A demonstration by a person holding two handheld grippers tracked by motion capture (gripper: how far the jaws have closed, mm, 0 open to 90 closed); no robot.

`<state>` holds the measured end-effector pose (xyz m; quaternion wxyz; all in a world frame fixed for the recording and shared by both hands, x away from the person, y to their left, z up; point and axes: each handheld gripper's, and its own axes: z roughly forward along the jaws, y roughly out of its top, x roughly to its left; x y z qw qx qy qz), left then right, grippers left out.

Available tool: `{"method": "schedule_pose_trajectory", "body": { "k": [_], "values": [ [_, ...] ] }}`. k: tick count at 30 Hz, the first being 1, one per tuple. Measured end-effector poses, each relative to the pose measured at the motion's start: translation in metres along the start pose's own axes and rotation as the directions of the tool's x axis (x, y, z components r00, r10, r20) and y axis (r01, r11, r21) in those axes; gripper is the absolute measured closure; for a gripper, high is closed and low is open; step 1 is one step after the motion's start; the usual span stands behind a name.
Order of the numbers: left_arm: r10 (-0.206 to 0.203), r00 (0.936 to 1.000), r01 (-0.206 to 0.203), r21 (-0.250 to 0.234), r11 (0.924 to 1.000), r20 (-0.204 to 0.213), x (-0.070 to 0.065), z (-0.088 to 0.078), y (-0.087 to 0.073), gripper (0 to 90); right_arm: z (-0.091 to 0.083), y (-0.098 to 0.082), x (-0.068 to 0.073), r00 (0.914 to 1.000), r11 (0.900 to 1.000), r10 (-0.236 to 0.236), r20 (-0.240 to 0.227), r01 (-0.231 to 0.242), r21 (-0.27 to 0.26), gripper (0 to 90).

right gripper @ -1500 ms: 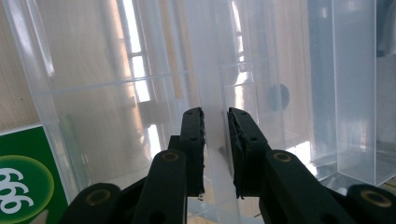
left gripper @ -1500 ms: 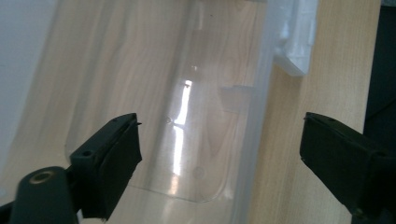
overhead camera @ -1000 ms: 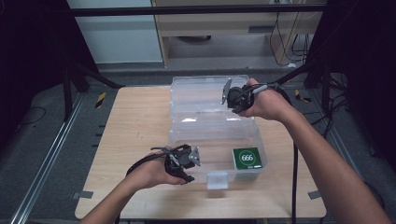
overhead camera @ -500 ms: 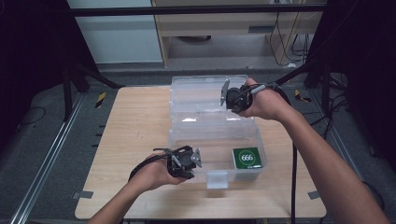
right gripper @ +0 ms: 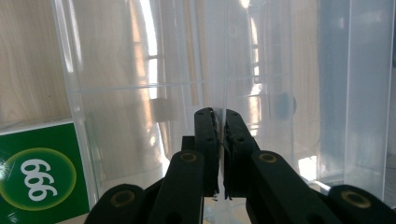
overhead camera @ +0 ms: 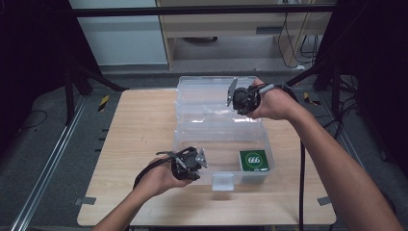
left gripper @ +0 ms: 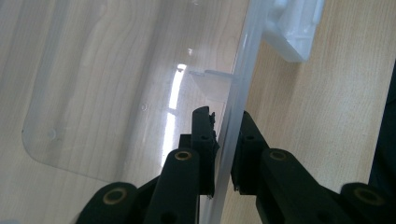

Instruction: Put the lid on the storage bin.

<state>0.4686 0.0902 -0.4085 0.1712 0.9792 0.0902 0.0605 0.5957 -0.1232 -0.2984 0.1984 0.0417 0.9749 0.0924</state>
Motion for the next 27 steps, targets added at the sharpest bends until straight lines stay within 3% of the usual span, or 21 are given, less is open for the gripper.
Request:
{"method": "schedule_pose_trajectory", "body": {
  "k": [6,14,27],
  "values": [
    [-0.005,1.0000,0.005,0.003,1.0000,-0.006,-0.001,0.000,0.000,81.1,-0.007,0.003,0.005,0.9997,1.000,-0.011,-0.020,0.011,-0.010,87.9],
    [-0.007,1.0000,0.007,0.006,1.0000,-0.006,-0.001,0.001,0.001,80.9,-0.015,0.003,0.015,0.9994,0.999,-0.032,-0.012,0.032,-0.018,87.7],
    [-0.032,0.9992,0.032,-0.006,0.9995,-0.024,0.008,0.004,0.005,80.8,-0.009,0.003,0.003,1.0000,1.000,-0.001,0.001,0.001,-0.028,87.1]
  ]
}}
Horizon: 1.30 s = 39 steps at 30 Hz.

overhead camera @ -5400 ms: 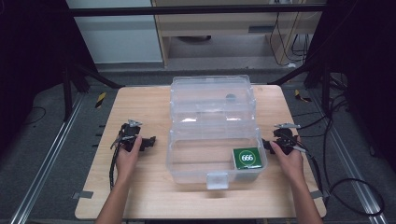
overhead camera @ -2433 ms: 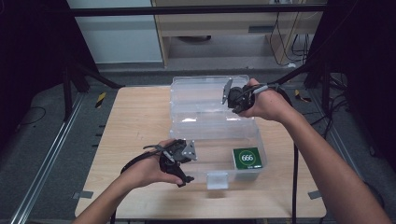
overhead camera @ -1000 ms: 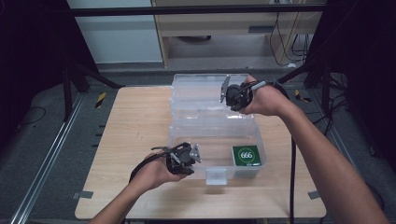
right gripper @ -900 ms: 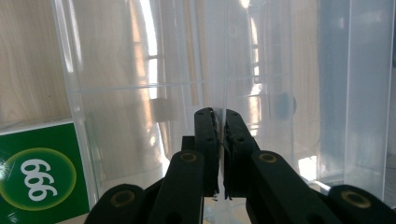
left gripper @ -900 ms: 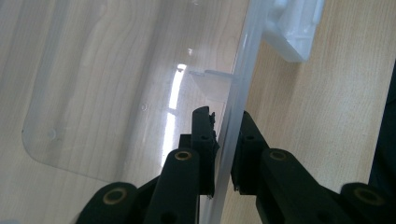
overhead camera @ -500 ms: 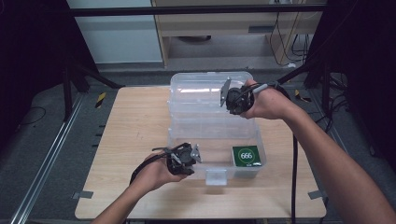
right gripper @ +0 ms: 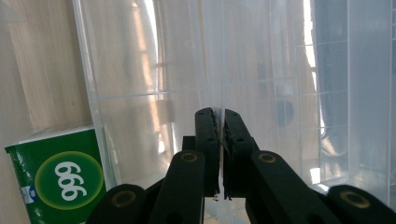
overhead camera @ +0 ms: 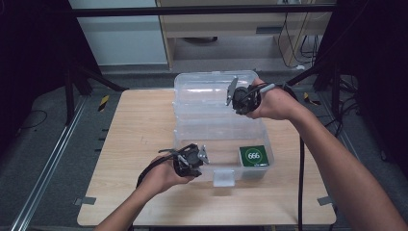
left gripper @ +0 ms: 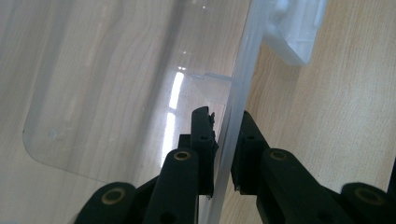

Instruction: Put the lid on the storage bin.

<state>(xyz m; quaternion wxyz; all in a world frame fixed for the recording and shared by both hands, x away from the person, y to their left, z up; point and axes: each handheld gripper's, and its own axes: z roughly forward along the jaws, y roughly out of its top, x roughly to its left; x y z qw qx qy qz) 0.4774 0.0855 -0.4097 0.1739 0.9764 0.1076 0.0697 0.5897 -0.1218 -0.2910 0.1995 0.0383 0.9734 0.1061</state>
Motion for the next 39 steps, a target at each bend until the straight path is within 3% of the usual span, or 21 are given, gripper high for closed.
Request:
{"method": "schedule_pose_trajectory", "body": {
  "k": [1,3,6,7,9,13,31,39],
  "values": [
    [0.002,1.0000,-0.002,0.003,1.0000,-0.001,0.000,0.000,0.000,80.7,-0.001,0.000,0.001,1.0000,1.000,-0.001,0.001,0.001,-0.007,87.4],
    [-0.052,0.9987,0.052,0.000,0.9987,0.000,-0.004,0.000,-0.001,80.5,-0.003,-0.001,0.003,1.0000,1.000,-0.006,-0.005,0.006,-0.010,87.7],
    [-0.037,0.9993,0.037,-0.003,0.9993,-0.005,-0.003,0.001,-0.001,80.3,-0.008,-0.002,0.010,0.9998,1.000,-0.018,-0.004,0.018,-0.016,87.9],
    [-0.015,0.9999,0.015,-0.002,0.9999,-0.006,-0.001,0.000,0.000,80.2,-0.009,-0.002,0.013,0.9998,1.000,-0.020,-0.005,0.020,-0.015,87.9],
    [-0.039,0.9992,0.039,-0.002,0.9992,-0.004,-0.003,0.000,-0.001,80.1,-0.011,-0.003,0.017,0.9996,0.999,-0.027,-0.002,0.027,-0.023,87.8],
    [0.000,0.9999,-0.001,-0.002,1.0000,-0.014,0.001,0.001,0.000,79.7,-0.015,-0.006,0.024,0.9995,0.999,-0.031,0.000,0.031,-0.022,87.4],
    [-0.006,0.9997,0.006,-0.001,1.0000,-0.022,0.005,0.001,0.001,78.4,-0.013,-0.007,0.022,0.9998,0.999,-0.017,0.006,0.017,-0.030,86.7],
    [-0.019,0.9991,0.019,-0.011,0.9998,-0.039,0.003,0.002,0.001,77.6,-0.018,-0.009,0.036,0.9995,0.999,-0.031,0.009,0.032,-0.042,87.7]
  ]
}}
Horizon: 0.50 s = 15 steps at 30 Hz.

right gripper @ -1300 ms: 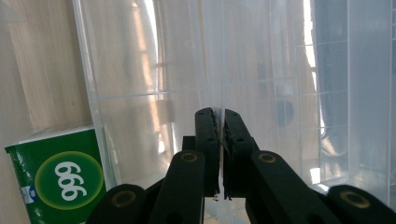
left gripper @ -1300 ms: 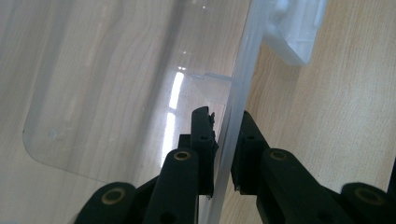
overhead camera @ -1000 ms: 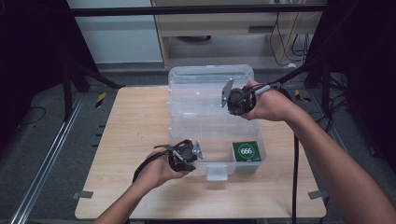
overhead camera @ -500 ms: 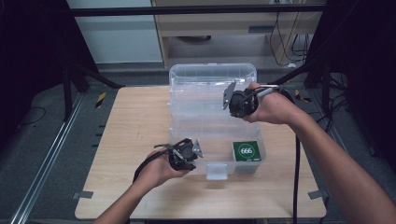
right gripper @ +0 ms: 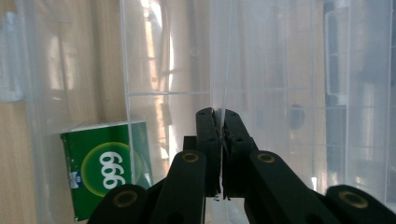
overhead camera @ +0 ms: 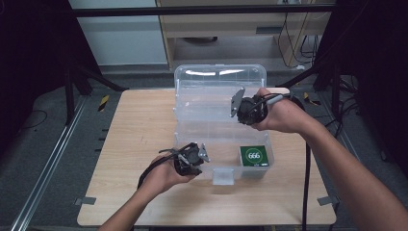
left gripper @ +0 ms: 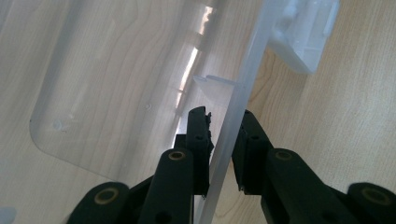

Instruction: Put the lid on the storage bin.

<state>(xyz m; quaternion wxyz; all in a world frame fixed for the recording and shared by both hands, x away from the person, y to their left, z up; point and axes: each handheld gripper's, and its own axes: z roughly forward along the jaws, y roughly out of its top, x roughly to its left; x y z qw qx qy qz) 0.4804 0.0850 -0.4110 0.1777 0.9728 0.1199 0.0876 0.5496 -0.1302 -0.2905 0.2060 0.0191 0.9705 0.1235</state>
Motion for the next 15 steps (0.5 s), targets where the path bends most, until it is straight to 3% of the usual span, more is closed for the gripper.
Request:
{"method": "schedule_pose_trajectory", "body": {
  "k": [4,5,8,15],
  "values": [
    [0.003,1.0000,-0.003,-0.004,1.0000,-0.003,0.000,0.000,0.000,77.4,-0.003,-0.003,0.010,1.0000,1.000,-0.004,-0.002,0.004,-0.010,87.5],
    [0.016,0.9996,-0.016,-0.017,0.9997,-0.021,0.002,0.000,0.000,77.4,-0.003,-0.004,0.012,1.0000,1.000,-0.003,-0.005,0.003,-0.017,87.5],
    [-0.012,0.9999,0.012,-0.020,0.9997,-0.008,0.000,0.000,-0.002,76.9,-0.004,-0.007,0.018,0.9999,1.000,-0.003,-0.011,0.002,-0.023,87.4],
    [-0.020,0.9996,0.019,-0.038,0.9991,-0.021,-0.002,0.000,-0.004,76.1,-0.005,-0.009,0.025,0.9998,1.000,-0.011,-0.019,0.010,-0.025,87.2]
  ]
}}
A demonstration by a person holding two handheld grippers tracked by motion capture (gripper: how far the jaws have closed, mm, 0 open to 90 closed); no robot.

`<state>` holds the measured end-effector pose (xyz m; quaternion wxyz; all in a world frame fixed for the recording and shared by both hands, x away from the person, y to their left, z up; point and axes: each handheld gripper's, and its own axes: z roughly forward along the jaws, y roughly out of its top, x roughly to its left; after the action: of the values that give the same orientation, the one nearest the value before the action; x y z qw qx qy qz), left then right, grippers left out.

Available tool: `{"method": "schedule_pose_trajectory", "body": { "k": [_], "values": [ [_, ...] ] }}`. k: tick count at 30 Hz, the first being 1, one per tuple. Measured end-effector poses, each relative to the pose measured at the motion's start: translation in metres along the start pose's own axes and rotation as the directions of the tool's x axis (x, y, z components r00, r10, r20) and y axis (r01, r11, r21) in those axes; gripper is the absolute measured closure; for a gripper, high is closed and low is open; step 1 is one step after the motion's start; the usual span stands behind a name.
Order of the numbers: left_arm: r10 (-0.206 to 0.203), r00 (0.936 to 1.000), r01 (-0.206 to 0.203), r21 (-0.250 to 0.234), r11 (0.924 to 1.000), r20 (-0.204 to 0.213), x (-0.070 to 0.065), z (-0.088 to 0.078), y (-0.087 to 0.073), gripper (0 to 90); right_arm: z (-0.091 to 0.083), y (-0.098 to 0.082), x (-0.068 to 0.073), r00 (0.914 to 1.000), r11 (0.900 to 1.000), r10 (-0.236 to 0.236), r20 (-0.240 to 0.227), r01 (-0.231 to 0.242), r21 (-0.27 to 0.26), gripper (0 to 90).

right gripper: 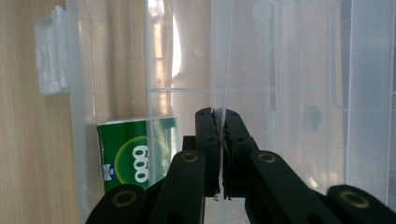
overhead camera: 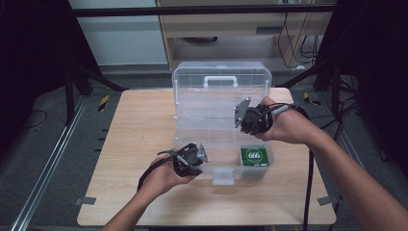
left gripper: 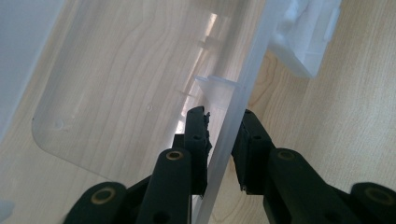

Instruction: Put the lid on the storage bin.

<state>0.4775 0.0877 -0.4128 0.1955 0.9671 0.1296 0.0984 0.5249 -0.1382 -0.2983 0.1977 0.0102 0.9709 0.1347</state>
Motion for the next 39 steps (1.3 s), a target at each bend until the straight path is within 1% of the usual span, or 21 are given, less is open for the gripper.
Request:
{"method": "schedule_pose_trajectory", "body": {
  "k": [2,3,6,7,9,10,11,12,13,15,16,17,19,23,25,27,30,32,34,35,39],
  "values": [
    [0.009,0.9999,-0.008,-0.013,0.9999,0.011,0.001,0.001,0.000,76.0,0.000,-0.001,0.002,1.0000,1.000,0.000,-0.007,0.000,-0.001,87.2],
    [-0.007,1.0000,0.007,-0.006,1.0000,0.004,0.000,0.000,0.000,76.0,0.000,-0.002,0.004,1.0000,1.000,0.002,-0.007,-0.003,-0.005,87.2],
    [-0.004,1.0000,0.004,-0.017,0.9998,0.009,-0.001,0.001,-0.001,75.8,0.000,-0.003,0.009,0.9999,1.000,-0.002,-0.015,0.002,-0.005,87.0],
    [-0.051,0.9987,0.051,-0.012,0.9986,0.003,-0.005,0.000,-0.002,75.7,0.000,-0.003,0.010,0.9999,1.000,-0.007,-0.016,0.007,-0.005,86.9],
    [-0.002,1.0000,0.002,-0.020,0.9998,0.001,-0.002,0.001,-0.001,75.5,0.001,-0.004,0.013,0.9996,1.000,-0.008,-0.027,0.007,-0.007,86.6],
    [-0.053,0.9985,0.053,-0.014,0.9985,-0.008,-0.006,0.000,-0.002,75.4,0.001,-0.005,0.014,0.9995,1.000,-0.008,-0.030,0.008,-0.009,86.5],
    [-0.062,0.9980,0.062,-0.017,0.9979,-0.009,-0.007,0.000,-0.002,75.4,0.001,-0.005,0.015,0.9994,1.000,-0.013,-0.030,0.013,-0.010,86.2],
    [-0.063,0.9980,0.062,-0.020,0.9979,-0.009,-0.007,0.000,-0.003,75.3,0.001,-0.005,0.016,0.9995,1.000,-0.011,-0.030,0.010,-0.011,86.1],
    [-0.036,0.9993,0.036,-0.020,0.9992,-0.011,-0.005,0.000,-0.002,75.2,0.001,-0.006,0.017,0.9994,1.000,-0.010,-0.032,0.010,-0.012,86.1],
    [-0.061,0.9980,0.061,-0.023,0.9979,-0.014,-0.008,0.000,-0.003,75.0,0.001,-0.006,0.018,0.9994,1.000,-0.012,-0.032,0.011,-0.013,85.9],
    [-0.060,0.9981,0.059,-0.023,0.9980,-0.014,-0.008,0.000,-0.003,75.0,0.001,-0.006,0.018,0.9994,1.000,-0.012,-0.033,0.012,-0.014,85.8],
    [-0.028,0.9995,0.028,-0.023,0.9994,-0.015,-0.006,0.000,-0.002,75.0,0.001,-0.007,0.017,0.9994,1.000,-0.012,-0.032,0.011,-0.015,85.7],
    [-0.046,0.9988,0.045,-0.031,0.9985,-0.016,-0.007,0.000,-0.003,74.8,0.001,-0.007,0.017,0.9994,1.000,-0.011,-0.033,0.010,-0.018,85.8],
    [-0.040,0.9991,0.039,-0.031,0.9987,-0.015,-0.007,0.000,-0.002,74.8,0.001,-0.008,0.019,0.9989,1.000,-0.012,-0.045,0.012,-0.011,85.9],
    [-0.054,0.9984,0.054,-0.038,0.9978,-0.016,-0.008,0.000,-0.003,74.7,0.001,-0.008,0.020,0.9988,1.000,-0.016,-0.045,0.015,-0.012,85.8],
    [-0.039,0.9990,0.038,-0.043,0.9984,-0.020,-0.007,0.000,-0.003,74.6,0.002,-0.008,0.020,0.9989,1.000,-0.020,-0.043,0.019,-0.011,85.5],
    [-0.048,0.9985,0.046,-0.062,0.9970,-0.027,-0.008,-0.001,-0.006,74.0,0.001,-0.008,0.020,0.9991,1.000,-0.015,-0.040,0.015,-0.015,85.2],
    [-0.079,0.9962,0.076,-0.078,0.9941,-0.037,-0.011,-0.003,-0.008,72.4,0.001,-0.009,0.020,0.9992,1.000,-0.014,-0.038,0.013,-0.017,85.1],
    [-0.105,0.9934,0.099,-0.119,0.9879,-0.045,-0.015,-0.011,-0.009,66.4,0.001,-0.010,0.021,0.9992,1.000,-0.015,-0.038,0.014,-0.019,85.1],
    [-0.056,0.9966,0.048,-0.138,0.9894,-0.061,-0.013,-0.018,-0.009,65.3,0.001,-0.010,0.021,0.9992,1.000,-0.017,-0.037,0.016,-0.021,85.1],
    [-0.087,0.9958,0.078,-0.215,0.9734,-0.030,-0.015,-0.048,-0.014,58.8,0.001,-0.011,0.021,0.9993,1.000,-0.012,-0.035,0.011,-0.027,85.0]
  ]
}}
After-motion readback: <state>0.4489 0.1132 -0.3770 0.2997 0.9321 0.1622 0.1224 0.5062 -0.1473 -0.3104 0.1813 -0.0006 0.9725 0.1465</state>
